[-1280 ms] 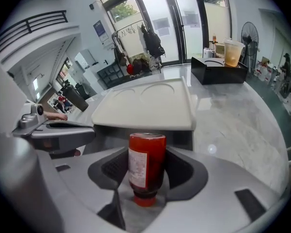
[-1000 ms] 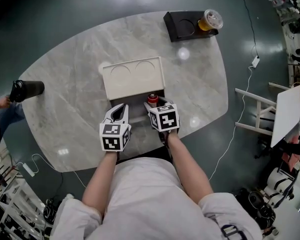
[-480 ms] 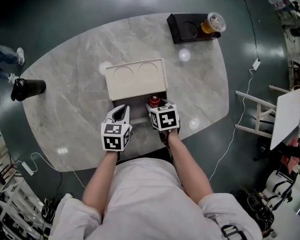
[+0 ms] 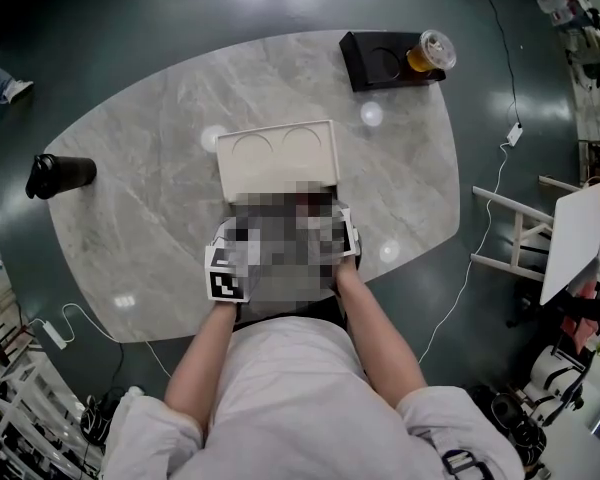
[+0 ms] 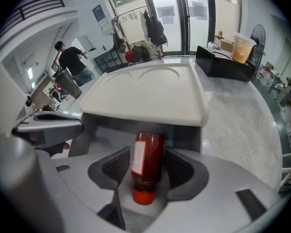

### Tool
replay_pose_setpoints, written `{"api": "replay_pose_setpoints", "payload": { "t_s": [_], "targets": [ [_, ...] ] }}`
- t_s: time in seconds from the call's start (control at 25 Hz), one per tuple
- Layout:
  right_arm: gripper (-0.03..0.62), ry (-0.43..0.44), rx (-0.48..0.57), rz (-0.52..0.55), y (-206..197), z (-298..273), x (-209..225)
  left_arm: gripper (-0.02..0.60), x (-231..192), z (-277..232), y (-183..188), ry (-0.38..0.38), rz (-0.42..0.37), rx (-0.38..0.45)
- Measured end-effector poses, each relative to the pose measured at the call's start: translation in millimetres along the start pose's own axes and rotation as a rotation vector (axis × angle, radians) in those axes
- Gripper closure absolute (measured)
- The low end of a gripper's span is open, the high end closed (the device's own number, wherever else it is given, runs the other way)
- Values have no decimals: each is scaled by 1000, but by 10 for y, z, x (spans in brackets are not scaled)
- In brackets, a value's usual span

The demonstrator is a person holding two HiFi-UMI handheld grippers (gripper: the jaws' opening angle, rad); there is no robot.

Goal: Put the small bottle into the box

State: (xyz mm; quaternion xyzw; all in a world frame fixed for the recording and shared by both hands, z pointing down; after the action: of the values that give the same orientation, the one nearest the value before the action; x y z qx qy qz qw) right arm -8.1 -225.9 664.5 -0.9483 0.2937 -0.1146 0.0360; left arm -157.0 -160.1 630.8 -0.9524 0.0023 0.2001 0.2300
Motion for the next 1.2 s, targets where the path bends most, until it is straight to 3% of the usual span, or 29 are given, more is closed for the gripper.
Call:
{"api": "replay_pose_setpoints", "payload": {
  "t_s": [0.28,0.56,0.68,0.76,1.2],
  "targets": [
    [356,4,-3,14,-18,32,1,560,5,30,-4,-6,-6,8],
    [364,-4,123,-17,-3,334,-35,561,23,169,36,-13,-31,44],
    [492,-8,189,-37,-51,500,-86,561,40,249,53,-17,-43,72],
    [537,-13,226,-48,-121,601,-145,561,55,303,45,-23,-52,87],
    [569,-72,515,-60,-595,1374,-657,560,371,797,13,-85,-146,173]
  ]
}}
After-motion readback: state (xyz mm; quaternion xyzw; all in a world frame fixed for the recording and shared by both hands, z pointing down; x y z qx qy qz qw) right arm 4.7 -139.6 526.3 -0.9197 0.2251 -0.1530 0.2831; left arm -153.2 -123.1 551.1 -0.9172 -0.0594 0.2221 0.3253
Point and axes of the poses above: the fingertips, and each gripper's own axes: z backward along the fingers, x to its right, y out of its top, the point moved 7 cm from there along z, backward along the fingers, and after that the axes turned 9 degrees about -x, right-handed, at the moved point
